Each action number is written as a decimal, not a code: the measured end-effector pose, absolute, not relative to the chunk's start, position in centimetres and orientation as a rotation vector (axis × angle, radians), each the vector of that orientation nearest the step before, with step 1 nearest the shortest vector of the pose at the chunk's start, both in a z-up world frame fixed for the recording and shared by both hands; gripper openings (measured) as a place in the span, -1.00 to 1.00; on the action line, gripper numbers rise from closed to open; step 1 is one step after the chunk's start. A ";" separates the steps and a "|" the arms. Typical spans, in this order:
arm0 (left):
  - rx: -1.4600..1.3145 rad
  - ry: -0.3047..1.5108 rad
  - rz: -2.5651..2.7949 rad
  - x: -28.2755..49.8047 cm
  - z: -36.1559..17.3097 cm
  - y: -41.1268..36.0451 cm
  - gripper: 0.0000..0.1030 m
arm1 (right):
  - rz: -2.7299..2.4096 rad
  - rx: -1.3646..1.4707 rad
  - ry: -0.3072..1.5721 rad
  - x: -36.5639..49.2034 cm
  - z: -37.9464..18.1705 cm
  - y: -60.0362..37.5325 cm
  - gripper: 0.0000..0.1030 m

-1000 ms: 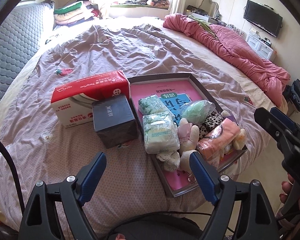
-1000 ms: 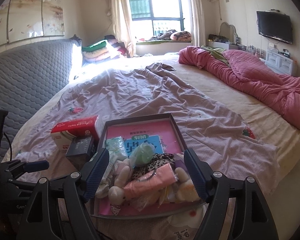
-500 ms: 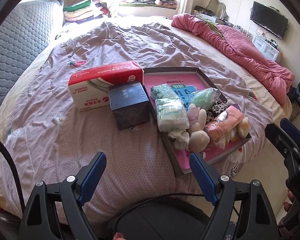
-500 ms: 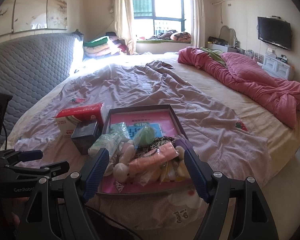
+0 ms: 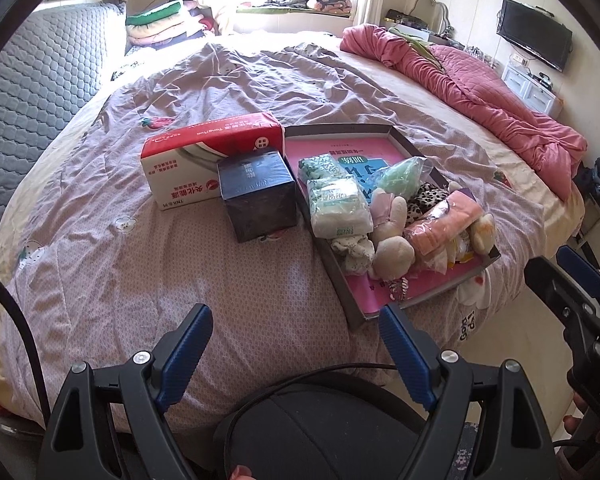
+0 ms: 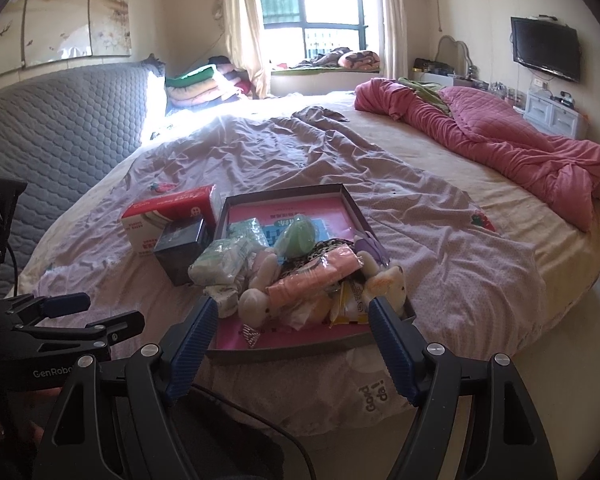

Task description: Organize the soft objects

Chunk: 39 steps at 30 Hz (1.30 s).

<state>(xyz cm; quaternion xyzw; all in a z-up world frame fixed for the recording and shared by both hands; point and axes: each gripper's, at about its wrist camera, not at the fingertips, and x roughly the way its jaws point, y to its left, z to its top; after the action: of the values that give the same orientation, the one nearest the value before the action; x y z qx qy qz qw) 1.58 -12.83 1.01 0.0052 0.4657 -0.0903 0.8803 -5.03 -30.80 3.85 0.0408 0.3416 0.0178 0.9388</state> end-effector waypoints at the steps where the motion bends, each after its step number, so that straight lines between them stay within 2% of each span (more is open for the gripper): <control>1: 0.012 0.972 -0.187 1.5 1.0 -12.9 0.64 | 0.037 0.086 0.702 -5.0 3.8 -30.9 0.53; 39: 0.015 1.004 -0.161 1.4 -0.3 -12.8 0.64 | 0.072 0.096 0.772 -4.2 2.1 -30.6 0.53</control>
<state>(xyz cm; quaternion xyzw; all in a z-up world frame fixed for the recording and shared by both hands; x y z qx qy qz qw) 1.42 -12.84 -0.31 0.0072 0.4807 -0.0771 0.8734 -4.17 -30.58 2.06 0.0469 0.3764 0.0353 0.9246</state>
